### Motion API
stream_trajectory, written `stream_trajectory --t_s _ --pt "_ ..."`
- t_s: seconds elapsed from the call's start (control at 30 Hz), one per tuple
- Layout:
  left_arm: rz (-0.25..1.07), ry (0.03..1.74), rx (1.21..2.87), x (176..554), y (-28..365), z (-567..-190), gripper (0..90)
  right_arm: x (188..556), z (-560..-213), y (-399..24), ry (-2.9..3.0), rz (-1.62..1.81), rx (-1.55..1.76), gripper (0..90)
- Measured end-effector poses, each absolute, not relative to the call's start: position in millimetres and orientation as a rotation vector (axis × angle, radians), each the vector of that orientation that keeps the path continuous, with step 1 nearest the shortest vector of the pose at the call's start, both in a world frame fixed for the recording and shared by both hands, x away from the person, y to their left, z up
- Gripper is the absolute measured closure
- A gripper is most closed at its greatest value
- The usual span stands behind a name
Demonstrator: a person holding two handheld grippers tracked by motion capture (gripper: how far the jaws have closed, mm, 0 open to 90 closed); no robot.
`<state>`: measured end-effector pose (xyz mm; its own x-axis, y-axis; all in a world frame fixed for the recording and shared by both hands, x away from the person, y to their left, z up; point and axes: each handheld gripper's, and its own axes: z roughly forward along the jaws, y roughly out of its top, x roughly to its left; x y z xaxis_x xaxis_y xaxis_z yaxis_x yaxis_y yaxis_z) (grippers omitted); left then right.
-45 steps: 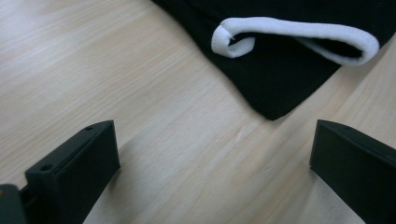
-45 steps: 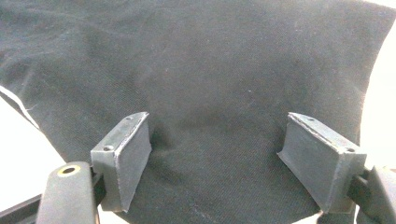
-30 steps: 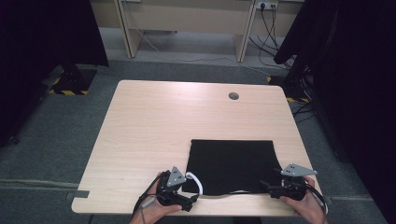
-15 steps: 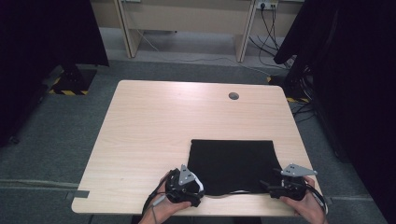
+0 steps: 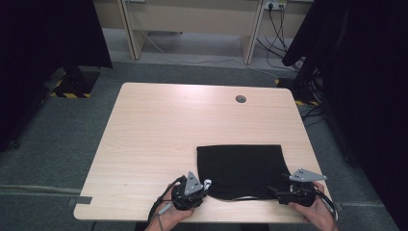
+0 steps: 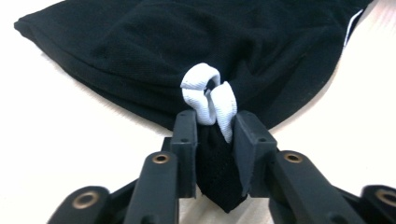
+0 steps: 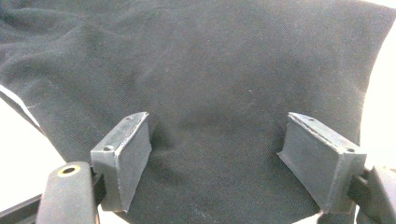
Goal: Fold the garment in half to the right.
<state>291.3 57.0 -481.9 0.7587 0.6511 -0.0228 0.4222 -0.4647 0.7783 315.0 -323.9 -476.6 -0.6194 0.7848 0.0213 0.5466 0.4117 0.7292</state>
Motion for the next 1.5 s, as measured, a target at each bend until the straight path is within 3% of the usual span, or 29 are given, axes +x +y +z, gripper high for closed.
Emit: stream_trajectory --t_s 0.6,0.93,1.5 --pt "0.307 0.784 2.122 288.8 53.8 -482.1 72.6 312.1 -458.3 -320.3 2.319 1.056 1.129 24.6" --pt "0.311 0.774 2.125 288.6 53.8 -482.2 72.6 333.0 -434.4 -285.5 2.327 1.121 1.043 25.2" --pt "0.305 0.762 2.130 289.4 54.9 -482.2 72.9 363.3 -424.6 -233.7 2.387 1.150 0.940 25.2"
